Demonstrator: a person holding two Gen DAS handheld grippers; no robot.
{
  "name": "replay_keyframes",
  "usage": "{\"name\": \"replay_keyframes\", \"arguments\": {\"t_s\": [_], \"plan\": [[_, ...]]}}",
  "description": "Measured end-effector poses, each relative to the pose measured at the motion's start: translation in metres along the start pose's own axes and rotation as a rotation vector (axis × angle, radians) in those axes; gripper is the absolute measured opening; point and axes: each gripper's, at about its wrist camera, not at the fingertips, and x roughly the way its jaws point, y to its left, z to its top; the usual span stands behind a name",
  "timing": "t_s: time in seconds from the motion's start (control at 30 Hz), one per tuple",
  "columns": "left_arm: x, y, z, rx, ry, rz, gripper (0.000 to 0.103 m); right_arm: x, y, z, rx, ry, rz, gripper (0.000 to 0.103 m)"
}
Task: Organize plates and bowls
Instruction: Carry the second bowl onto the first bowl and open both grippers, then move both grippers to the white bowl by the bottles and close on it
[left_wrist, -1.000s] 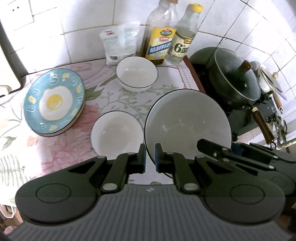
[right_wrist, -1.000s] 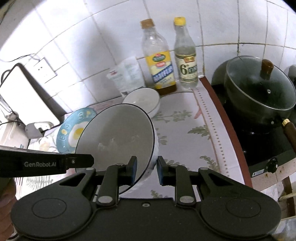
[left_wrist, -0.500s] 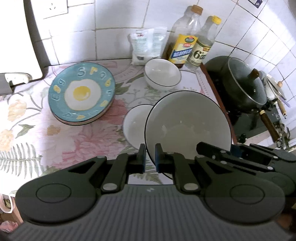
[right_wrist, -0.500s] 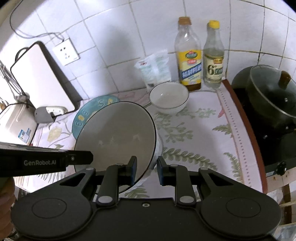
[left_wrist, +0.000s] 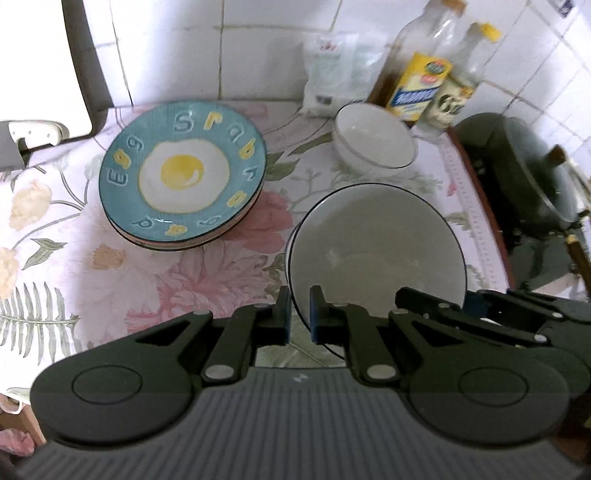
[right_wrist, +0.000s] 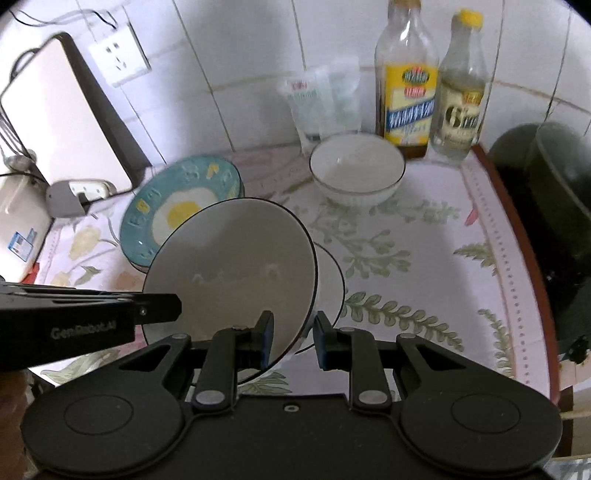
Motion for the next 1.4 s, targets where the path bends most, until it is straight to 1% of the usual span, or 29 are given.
{"name": "replay_keyframes", "arguments": {"t_s": [0.1, 0.17, 0.3, 0.37, 0.57, 0.7, 0.83, 0.87, 0.97, 1.03, 1.1, 1.27, 1.33, 1.4], "plan": [[0.021, 0.001, 0.006, -0.022, 0.033, 0.024, 0.008, 0.019, -0.003, 0.005, -0.007, 0.034, -0.012, 0.027], [0.031, 0.003, 0.008, -0.018, 0.052, 0.035, 0.008, 0.028, -0.006, 0.010, -0.010, 0.050, -0.010, 0.027], [0.048, 0.005, 0.011, -0.017, 0.093, 0.058, 0.010, 0.038, -0.002, 0.019, -0.046, 0.057, -0.015, 0.027], [0.053, 0.003, 0.011, -0.001, 0.095, 0.073, 0.010, 0.043, 0.001, 0.020, -0.080, 0.058, -0.029, 0.027], [0.061, 0.002, 0.017, 0.020, 0.131, 0.066, 0.010, 0.050, -0.004, 0.024, -0.098, 0.085, -0.035, 0.027], [0.065, 0.001, 0.018, -0.003, 0.171, 0.031, 0.012, 0.050, -0.003, 0.021, -0.142, 0.087, -0.084, 0.029], [0.065, -0.004, 0.018, 0.013, 0.163, 0.048, 0.012, 0.050, 0.005, 0.015, -0.251, 0.061, -0.138, 0.030], [0.065, -0.004, 0.018, 0.012, 0.164, 0.048, 0.012, 0.049, 0.007, 0.014, -0.273, 0.064, -0.140, 0.030], [0.061, -0.003, 0.019, 0.008, 0.159, 0.040, 0.012, 0.046, 0.006, 0.013, -0.287, 0.053, -0.142, 0.030], [0.056, -0.002, 0.022, 0.008, 0.159, 0.032, 0.013, 0.041, 0.001, 0.015, -0.270, 0.045, -0.128, 0.030], [0.048, -0.001, 0.027, 0.009, 0.161, 0.018, 0.014, 0.033, -0.006, 0.019, -0.237, 0.038, -0.096, 0.031], [0.022, 0.002, 0.044, -0.015, 0.155, -0.031, 0.024, 0.009, -0.042, 0.043, -0.063, 0.037, 0.052, 0.031], [0.008, 0.002, 0.054, -0.019, 0.135, -0.053, 0.024, 0.001, -0.058, 0.054, -0.009, 0.028, 0.103, 0.032], [-0.002, 0.000, 0.063, -0.014, 0.111, -0.065, 0.024, -0.006, -0.072, 0.066, 0.018, 0.024, 0.145, 0.032]]}}
